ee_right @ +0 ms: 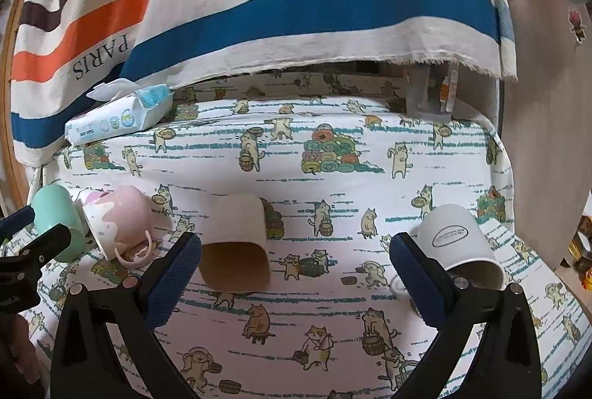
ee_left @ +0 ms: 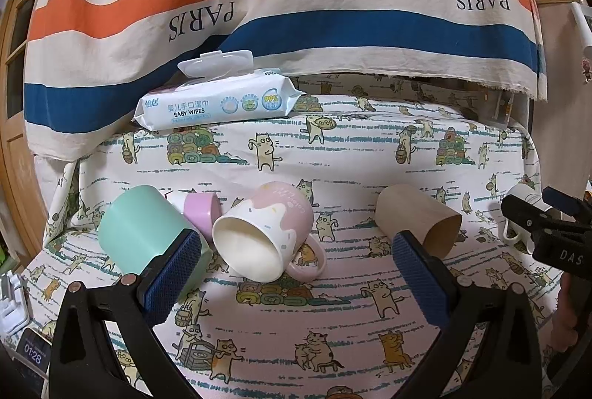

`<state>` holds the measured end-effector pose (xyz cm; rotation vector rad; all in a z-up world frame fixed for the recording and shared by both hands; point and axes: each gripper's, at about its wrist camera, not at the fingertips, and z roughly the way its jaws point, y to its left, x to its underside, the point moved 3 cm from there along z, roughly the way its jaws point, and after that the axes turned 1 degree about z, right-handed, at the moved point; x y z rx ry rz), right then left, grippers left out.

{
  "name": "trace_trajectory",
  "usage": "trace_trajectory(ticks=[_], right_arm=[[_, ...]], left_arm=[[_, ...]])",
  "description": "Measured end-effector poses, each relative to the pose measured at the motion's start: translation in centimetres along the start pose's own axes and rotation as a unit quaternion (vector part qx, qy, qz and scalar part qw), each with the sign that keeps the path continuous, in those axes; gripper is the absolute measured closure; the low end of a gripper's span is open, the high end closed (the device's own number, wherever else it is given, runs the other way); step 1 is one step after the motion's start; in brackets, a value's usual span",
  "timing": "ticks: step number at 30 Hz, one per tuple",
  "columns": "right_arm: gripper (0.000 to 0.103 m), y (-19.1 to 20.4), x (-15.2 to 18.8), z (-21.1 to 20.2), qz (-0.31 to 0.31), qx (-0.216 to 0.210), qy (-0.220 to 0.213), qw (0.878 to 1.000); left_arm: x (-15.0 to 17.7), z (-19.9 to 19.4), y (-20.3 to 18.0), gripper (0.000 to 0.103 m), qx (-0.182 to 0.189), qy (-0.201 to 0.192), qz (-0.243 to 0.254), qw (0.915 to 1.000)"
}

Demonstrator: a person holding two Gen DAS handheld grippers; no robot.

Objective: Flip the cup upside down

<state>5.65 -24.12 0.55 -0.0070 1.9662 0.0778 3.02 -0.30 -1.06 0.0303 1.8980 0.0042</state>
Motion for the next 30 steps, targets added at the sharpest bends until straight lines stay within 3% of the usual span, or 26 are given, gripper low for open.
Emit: trace_trajectory(ticks=[12, 30], right_arm=[[0.001, -2.3, 0.2, 1.0, 0.054, 0.009, 0.029, 0.998], [0.001, -1.0, 0.2, 0.6, 0.028, 0.008, 0.017, 0.999]], left_arm=[[0.0, 0.2, 0.2, 0.001, 0.0, 0.002, 0.001, 1.0], [0.0, 0.1, 0.3, 0.001, -0.002, 0.003, 0.0, 1.0]])
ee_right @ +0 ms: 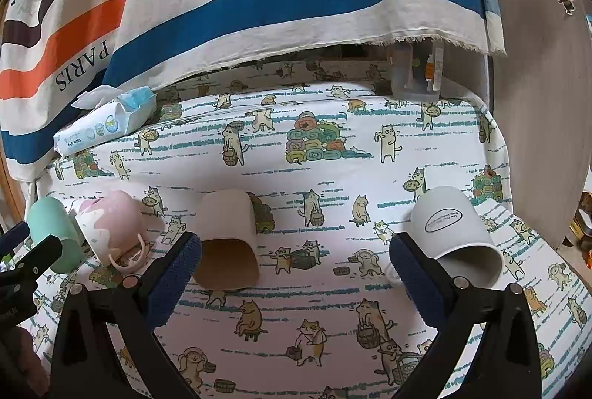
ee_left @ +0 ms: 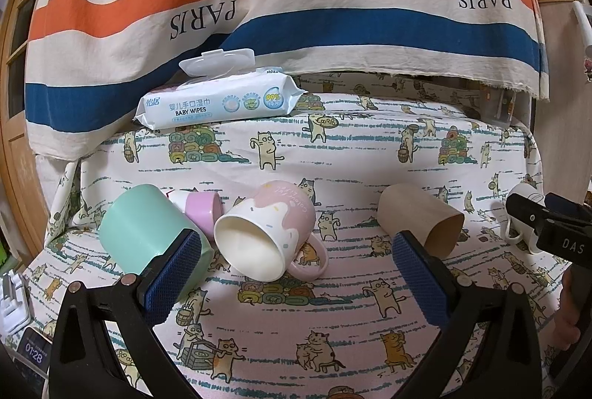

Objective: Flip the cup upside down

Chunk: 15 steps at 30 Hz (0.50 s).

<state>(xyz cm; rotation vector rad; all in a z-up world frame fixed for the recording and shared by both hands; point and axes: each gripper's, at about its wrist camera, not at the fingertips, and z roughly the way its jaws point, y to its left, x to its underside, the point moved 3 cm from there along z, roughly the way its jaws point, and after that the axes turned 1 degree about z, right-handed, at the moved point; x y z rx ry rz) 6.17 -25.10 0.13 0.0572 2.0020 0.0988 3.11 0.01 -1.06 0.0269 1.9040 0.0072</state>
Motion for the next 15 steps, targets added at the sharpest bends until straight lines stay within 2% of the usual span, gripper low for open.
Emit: trace_trajectory(ticks=[15], right_arm=[[0.001, -0.25, 0.03, 0.12, 0.006, 0.0, 0.002, 1.0]], left_arm=[[0.04, 0.18, 0.09, 0.001, -0.001, 0.004, -0.001, 1.0]])
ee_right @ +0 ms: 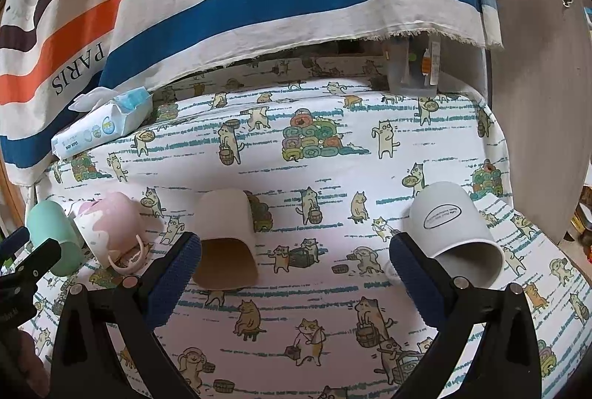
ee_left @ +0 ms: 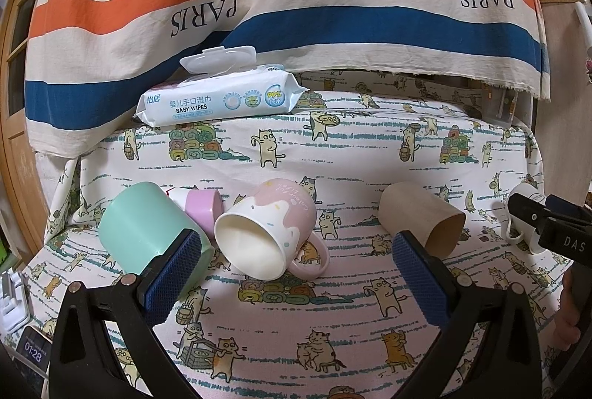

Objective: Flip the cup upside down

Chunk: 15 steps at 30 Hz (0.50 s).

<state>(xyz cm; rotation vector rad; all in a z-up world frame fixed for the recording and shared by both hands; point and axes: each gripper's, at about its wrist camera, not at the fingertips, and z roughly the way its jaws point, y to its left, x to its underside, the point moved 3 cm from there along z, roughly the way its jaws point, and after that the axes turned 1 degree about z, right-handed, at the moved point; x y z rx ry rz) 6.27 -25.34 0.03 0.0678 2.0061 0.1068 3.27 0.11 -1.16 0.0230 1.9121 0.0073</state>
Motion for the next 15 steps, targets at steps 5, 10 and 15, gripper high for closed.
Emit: trace_trajectory(ticks=[5, 10, 15], right_arm=[[0.001, -0.04, 0.02, 0.07, 0.0, 0.0, 0.0, 1.0], [0.001, -0.05, 0.03, 0.07, 0.002, 0.0, 0.001, 1.0], [0.001, -0.06, 0.03, 0.07, 0.002, 0.0, 0.001, 1.0]], left_arm=[[0.02, 0.0, 0.02, 0.001, 0.0, 0.0, 0.0, 1.0], [0.15, 0.03, 0.06, 0.001, -0.001, 0.002, 0.0, 1.0], [0.16, 0.16, 0.08, 0.001, -0.001, 0.003, 0.0, 1.0]])
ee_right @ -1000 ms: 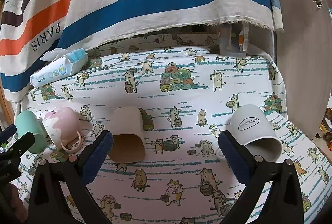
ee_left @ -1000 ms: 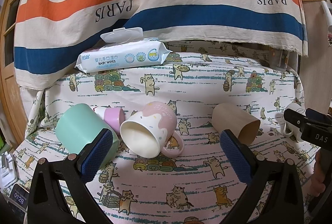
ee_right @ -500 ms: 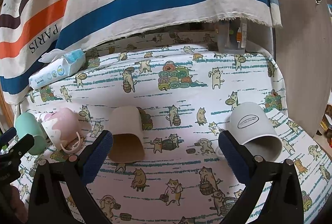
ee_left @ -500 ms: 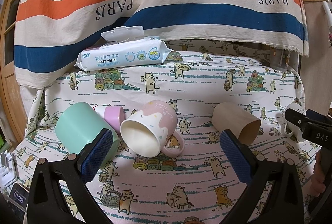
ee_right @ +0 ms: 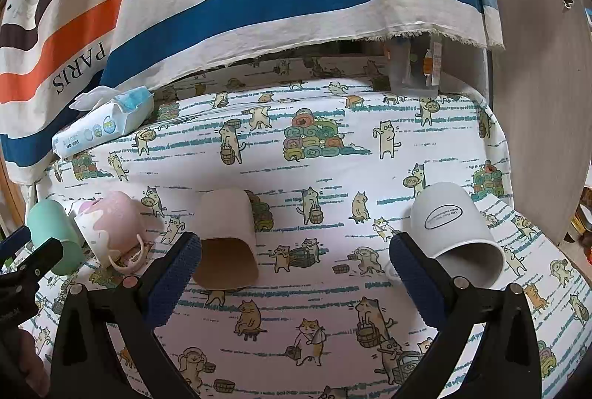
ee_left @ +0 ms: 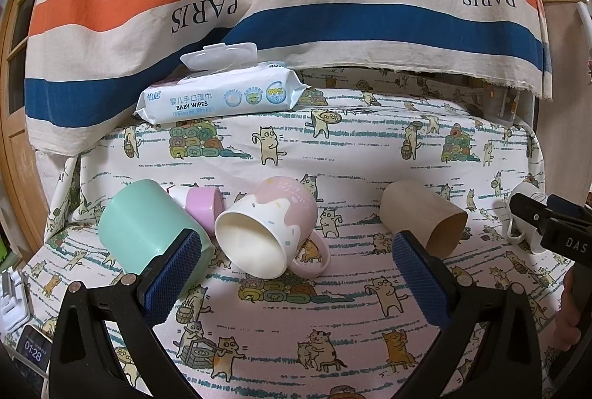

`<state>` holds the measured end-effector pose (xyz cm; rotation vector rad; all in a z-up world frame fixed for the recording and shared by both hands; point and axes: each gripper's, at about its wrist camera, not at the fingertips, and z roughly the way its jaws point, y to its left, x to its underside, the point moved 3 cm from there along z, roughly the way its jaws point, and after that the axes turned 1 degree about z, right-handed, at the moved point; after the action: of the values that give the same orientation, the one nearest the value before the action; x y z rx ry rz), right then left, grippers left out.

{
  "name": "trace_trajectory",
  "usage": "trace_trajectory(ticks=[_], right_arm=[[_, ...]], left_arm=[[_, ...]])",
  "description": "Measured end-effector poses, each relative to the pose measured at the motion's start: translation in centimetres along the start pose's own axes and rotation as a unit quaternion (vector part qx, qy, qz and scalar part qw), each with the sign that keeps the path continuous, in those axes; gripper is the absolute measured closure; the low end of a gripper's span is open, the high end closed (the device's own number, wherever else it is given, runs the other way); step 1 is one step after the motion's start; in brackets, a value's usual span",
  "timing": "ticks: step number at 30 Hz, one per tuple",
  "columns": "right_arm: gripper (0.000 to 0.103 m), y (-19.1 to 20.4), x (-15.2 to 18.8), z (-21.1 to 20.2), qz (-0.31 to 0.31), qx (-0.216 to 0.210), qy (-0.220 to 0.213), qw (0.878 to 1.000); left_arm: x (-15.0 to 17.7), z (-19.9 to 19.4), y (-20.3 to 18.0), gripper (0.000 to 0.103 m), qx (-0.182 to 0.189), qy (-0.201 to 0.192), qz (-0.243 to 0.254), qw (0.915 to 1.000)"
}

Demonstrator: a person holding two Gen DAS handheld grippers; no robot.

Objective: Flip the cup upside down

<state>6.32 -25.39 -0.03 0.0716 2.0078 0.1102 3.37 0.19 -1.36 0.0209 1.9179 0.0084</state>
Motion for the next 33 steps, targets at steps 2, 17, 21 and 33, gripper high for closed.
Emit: trace_trajectory(ticks=[2, 17, 21, 33], right_arm=[[0.001, 0.01, 0.01, -0.01, 0.0, 0.0, 0.0, 1.0], [0.001, 0.01, -0.01, -0.06, -0.001, 0.0, 0.0, 1.0], [0.001, 0.03, -0.01, -0.05, 0.0, 0.0, 0.0, 1.0], [0.001, 0.08, -0.03, -0.08, -0.001, 0.0, 0.0, 1.0]], left_arm=[[-0.02, 0.01, 0.0, 0.001, 0.0, 0.0, 0.0, 1.0], [0.18, 0.01, 0.02, 0.001, 0.001, 0.0, 0.003, 1.0], [0.16, 0.06, 0.0, 0.001, 0.001, 0.003, 0.001, 1.0], [0.13, 0.09, 0.02, 0.001, 0.001, 0.005, 0.0, 1.0]])
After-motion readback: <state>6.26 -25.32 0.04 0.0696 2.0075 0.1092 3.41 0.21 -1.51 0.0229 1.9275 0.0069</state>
